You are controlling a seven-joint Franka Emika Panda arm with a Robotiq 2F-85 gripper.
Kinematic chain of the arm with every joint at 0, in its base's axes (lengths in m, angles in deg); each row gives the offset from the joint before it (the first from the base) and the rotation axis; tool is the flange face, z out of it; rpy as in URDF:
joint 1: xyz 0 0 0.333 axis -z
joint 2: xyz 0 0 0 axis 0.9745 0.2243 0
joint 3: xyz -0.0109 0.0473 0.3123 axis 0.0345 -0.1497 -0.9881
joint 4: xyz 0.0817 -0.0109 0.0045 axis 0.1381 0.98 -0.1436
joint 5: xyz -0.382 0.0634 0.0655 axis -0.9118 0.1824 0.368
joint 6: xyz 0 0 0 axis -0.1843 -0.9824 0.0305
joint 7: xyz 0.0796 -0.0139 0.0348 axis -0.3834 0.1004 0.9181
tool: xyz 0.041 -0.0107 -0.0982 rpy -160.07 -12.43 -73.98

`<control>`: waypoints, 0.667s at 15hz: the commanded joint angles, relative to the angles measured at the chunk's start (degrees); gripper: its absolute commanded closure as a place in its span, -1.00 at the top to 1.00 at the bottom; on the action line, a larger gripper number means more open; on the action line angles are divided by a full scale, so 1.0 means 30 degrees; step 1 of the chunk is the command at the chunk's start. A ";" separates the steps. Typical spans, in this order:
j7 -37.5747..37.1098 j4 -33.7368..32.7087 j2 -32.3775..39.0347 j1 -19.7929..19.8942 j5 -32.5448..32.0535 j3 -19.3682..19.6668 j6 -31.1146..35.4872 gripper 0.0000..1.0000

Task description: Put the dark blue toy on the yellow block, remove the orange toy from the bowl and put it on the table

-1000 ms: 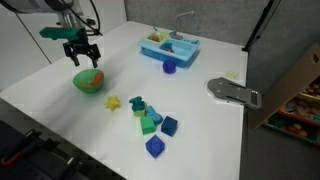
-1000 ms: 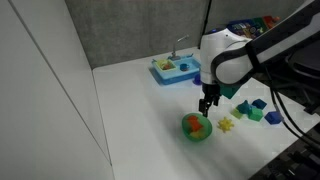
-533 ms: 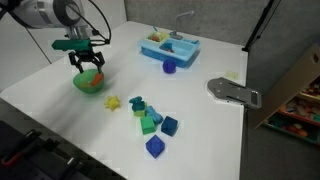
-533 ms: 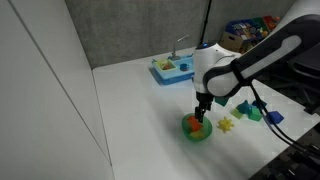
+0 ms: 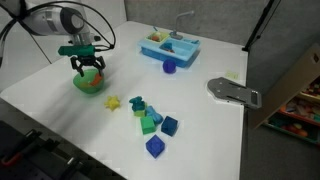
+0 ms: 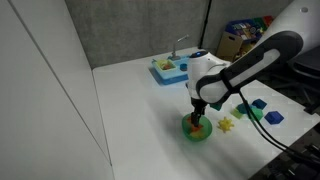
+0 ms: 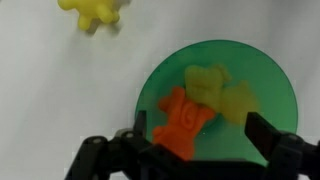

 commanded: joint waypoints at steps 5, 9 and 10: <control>0.1349 -0.1920 0.1491 0.0198 0.0030 -0.0528 -0.0248 1.00; 0.1540 -0.2277 0.1886 0.0241 0.0044 -0.0592 -0.0193 1.00; 0.1557 -0.2351 0.1940 0.0204 -0.0009 -0.0562 -0.0182 1.00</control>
